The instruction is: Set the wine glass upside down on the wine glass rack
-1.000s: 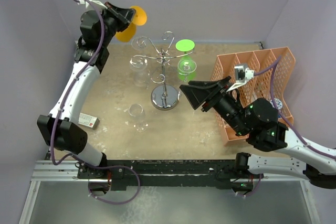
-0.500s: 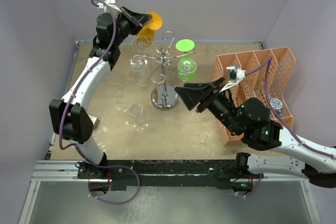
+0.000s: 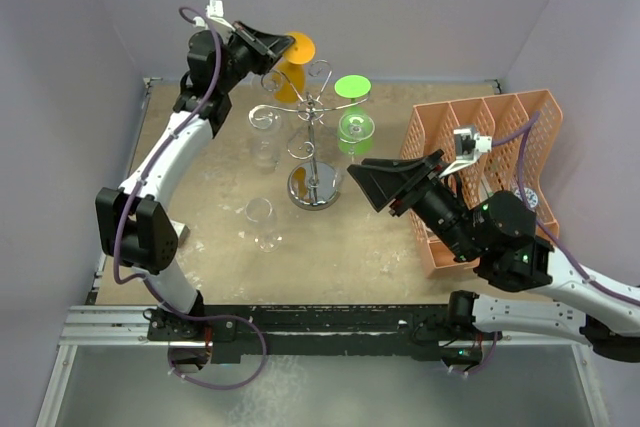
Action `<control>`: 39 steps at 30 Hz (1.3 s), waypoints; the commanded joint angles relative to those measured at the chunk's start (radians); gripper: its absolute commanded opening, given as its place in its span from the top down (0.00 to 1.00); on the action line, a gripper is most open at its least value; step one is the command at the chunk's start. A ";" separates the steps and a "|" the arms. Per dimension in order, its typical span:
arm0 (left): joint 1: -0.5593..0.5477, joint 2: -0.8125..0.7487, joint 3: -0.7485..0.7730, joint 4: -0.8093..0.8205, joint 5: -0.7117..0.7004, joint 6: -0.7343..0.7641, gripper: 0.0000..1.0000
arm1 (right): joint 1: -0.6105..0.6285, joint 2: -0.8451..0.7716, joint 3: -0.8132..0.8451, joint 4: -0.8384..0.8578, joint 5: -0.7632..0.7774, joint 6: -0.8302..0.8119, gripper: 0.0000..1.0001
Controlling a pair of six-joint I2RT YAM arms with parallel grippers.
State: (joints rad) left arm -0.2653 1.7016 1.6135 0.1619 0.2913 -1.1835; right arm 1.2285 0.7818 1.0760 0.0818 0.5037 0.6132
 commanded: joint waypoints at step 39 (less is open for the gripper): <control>-0.147 -0.121 -0.083 0.054 -0.045 -0.025 1.00 | 0.003 0.018 0.000 0.016 0.014 0.059 0.48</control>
State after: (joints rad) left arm -0.3935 1.6093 1.5265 0.1204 0.2348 -1.1942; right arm 1.2285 0.8093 1.0756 0.0544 0.5056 0.6605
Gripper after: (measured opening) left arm 0.005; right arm 0.521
